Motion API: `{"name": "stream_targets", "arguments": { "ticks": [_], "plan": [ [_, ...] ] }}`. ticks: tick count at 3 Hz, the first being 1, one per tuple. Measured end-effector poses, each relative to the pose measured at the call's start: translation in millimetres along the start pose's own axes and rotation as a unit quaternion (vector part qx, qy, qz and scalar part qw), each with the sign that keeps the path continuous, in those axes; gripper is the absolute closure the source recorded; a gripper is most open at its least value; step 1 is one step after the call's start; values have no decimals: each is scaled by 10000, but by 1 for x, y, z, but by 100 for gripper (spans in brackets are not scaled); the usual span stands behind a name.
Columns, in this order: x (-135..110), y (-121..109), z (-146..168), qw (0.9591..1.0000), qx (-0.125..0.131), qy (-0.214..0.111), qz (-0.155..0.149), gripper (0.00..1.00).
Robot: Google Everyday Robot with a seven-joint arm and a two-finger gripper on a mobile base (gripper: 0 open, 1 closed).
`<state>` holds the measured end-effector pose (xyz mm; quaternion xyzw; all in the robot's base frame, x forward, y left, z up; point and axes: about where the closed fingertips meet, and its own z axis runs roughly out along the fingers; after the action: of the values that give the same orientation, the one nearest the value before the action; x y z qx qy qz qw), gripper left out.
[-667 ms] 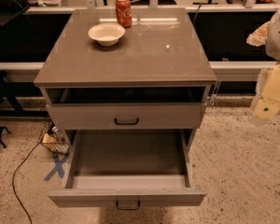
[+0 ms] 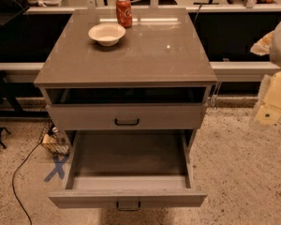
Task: Close middle drawer
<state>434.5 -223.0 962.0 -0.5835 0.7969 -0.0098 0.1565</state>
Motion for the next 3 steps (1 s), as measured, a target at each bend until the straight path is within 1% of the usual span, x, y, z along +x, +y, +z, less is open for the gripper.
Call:
{"name": "stream_targets", "arguments": {
  "ticks": [1, 2, 3],
  "plan": [
    [26, 20, 52, 9944, -555, -198, 878, 0],
    [43, 56, 119, 9788, -1125, -156, 1704, 0],
    [32, 104, 189, 9569, -1678, -136, 2368, 0]
  ]
}}
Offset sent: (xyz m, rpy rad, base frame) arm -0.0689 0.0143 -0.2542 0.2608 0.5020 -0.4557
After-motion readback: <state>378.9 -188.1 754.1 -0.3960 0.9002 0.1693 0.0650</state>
